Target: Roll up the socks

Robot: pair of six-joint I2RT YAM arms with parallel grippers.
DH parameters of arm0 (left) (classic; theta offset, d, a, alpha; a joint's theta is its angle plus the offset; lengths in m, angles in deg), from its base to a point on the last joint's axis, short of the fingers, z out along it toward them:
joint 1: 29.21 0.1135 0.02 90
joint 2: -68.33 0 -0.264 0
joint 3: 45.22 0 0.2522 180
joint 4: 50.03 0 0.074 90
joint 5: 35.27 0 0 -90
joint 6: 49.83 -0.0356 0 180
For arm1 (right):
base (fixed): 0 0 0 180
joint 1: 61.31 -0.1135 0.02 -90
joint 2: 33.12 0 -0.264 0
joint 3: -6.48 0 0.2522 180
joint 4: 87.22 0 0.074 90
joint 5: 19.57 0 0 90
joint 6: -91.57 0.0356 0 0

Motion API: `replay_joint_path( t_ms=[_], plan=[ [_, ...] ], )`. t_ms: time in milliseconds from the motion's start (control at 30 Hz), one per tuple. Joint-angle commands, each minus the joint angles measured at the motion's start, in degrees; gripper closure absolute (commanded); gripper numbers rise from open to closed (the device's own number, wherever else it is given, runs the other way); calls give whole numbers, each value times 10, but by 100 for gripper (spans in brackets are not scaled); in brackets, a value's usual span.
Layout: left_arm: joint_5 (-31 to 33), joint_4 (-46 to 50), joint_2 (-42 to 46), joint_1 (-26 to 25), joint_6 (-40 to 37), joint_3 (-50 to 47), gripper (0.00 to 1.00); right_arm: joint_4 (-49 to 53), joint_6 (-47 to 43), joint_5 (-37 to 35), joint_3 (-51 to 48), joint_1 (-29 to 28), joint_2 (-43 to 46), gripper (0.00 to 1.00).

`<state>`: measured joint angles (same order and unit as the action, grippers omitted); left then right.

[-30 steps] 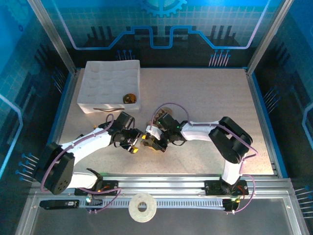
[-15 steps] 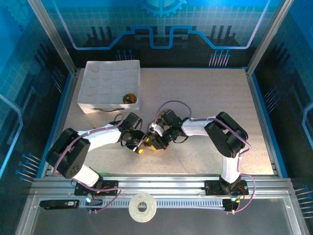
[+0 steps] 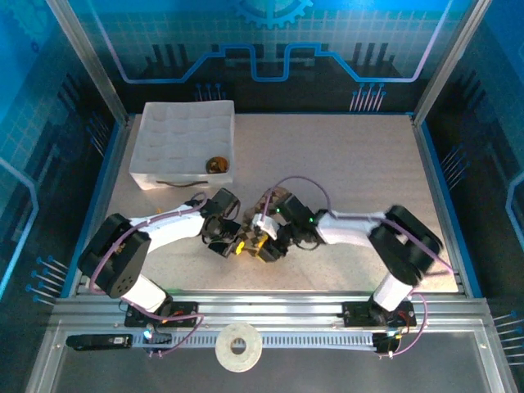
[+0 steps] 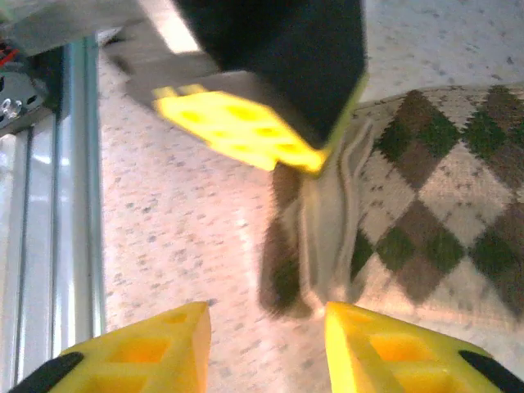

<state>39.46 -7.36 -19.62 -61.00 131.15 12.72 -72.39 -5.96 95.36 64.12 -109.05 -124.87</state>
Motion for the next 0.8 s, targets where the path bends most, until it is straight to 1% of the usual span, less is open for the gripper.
replay_joint_path(
  t_ms=[0,33,100,200,333,500,667,733,767],
  plan=[
    [3,116,0,-5,47,-2,100,-79,-74,-187,-56,-66,83,43],
    [2,126,-1,-4,52,5,100,-99,-90,-238,-73,-93,101,38],
    [-2,134,-6,-2,57,15,100,-110,-114,-303,-86,-132,115,35],
    [-18,126,-23,4,59,22,100,-106,-145,-369,-80,-182,99,35],
    [-32,143,-57,21,26,46,100,-121,-184,-441,-54,-220,44,36],
    [-31,155,-73,37,3,60,100,-127,-206,-443,-15,-230,-10,41],
    [-33,153,-73,41,-5,65,100,-140,-203,-476,3,-231,-56,49],
    [-34,151,-72,42,-5,64,100,-131,-195,-479,12,-228,-70,56],
    [-35,150,-72,42,-5,64,100,-123,-186,-478,19,-224,-77,62]
  ],
)
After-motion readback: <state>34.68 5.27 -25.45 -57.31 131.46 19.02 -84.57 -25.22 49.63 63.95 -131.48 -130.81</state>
